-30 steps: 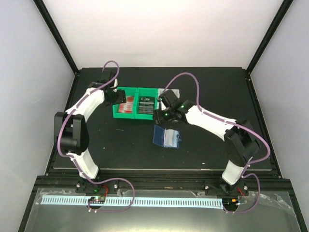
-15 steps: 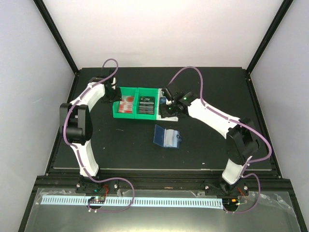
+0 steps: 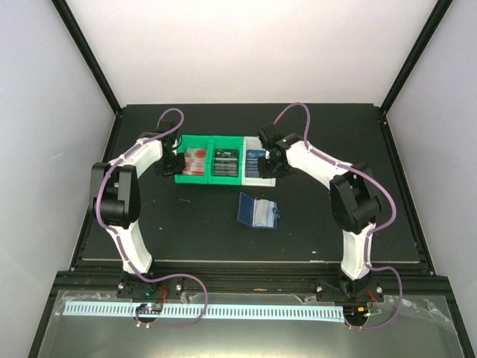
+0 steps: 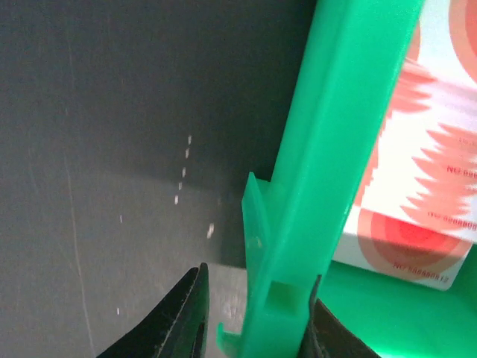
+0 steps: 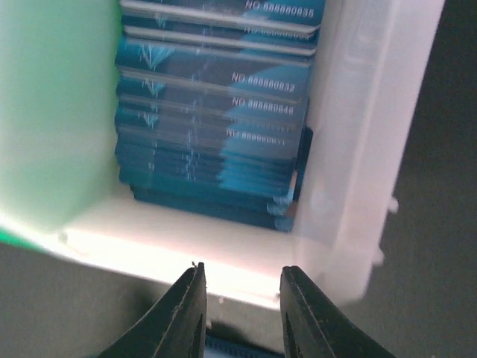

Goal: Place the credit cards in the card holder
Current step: Adjust the storage box at the center of the board.

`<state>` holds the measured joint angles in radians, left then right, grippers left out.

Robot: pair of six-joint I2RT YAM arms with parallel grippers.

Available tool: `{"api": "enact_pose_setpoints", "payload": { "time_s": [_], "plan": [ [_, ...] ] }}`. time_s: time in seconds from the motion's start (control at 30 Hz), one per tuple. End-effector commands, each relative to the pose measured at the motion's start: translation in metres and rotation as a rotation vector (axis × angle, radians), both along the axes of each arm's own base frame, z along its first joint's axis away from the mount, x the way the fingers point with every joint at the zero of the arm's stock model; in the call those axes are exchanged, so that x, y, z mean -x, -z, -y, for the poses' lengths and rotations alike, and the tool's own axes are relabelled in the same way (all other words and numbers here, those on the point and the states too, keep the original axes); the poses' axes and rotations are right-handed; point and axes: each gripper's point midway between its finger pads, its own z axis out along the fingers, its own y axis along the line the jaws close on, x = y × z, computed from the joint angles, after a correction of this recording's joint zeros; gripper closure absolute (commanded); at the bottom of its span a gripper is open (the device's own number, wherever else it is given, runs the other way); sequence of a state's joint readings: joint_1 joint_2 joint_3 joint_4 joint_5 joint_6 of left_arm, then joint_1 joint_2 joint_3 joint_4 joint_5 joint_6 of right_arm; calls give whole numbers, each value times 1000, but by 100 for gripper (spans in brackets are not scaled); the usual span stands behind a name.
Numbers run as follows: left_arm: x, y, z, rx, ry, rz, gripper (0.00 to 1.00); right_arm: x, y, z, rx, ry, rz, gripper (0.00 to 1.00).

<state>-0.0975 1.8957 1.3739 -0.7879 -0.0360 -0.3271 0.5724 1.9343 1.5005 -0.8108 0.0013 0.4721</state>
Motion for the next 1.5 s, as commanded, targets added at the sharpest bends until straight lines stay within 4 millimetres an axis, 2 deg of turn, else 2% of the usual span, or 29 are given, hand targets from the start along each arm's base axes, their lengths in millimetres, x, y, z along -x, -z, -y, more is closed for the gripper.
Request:
{"api": "enact_pose_setpoints", "payload": {
  "time_s": [0.0,0.1,0.27,0.37,0.5,0.6,0.73,0.83,0.93,1.03,1.17,1.23,1.3,1.4,1.47],
  "plan": [
    [28,-11,-10,-14,-57,-13,75,-29,-2,6,30,5,27,69],
    [43,-11,-10,-1,-71,-13,75,-46,0,8,53,16,40,70],
    [64,-1,-10,21,-113,-55,75,-75,0,21,82,49,74,71],
    [88,9,-9,44,-165,-91,75,-96,-3,25,81,50,106,70],
    [115,18,4,140,-199,-126,74,-121,-4,14,61,13,135,70],
    [126,17,19,225,-181,-131,71,-135,-6,3,38,-24,161,69],
    [135,10,37,313,-138,-112,66,-149,-12,-9,1,-62,195,68],
    [139,0,42,335,-109,-90,62,-152,-25,-17,-37,-88,212,67],
    [133,-20,37,300,-91,-26,57,-139,-49,-18,-83,-103,224,66],
    [119,-52,33,263,-49,95,44,-111,-72,-14,-154,-97,239,63],
    [100,-101,49,246,103,278,31,-69,-79,4,-185,-38,223,61],
    [94,-114,59,201,205,328,30,-49,-64,18,-154,-4,176,60],
    [88,-117,67,126,286,344,30,-33,-48,30,-121,25,131,60],
    [81,-105,81,3,419,306,34,-10,-21,42,-90,56,54,60],
    [75,-93,89,-78,492,273,39,0,-7,44,-82,65,7,61]
  ]
}}
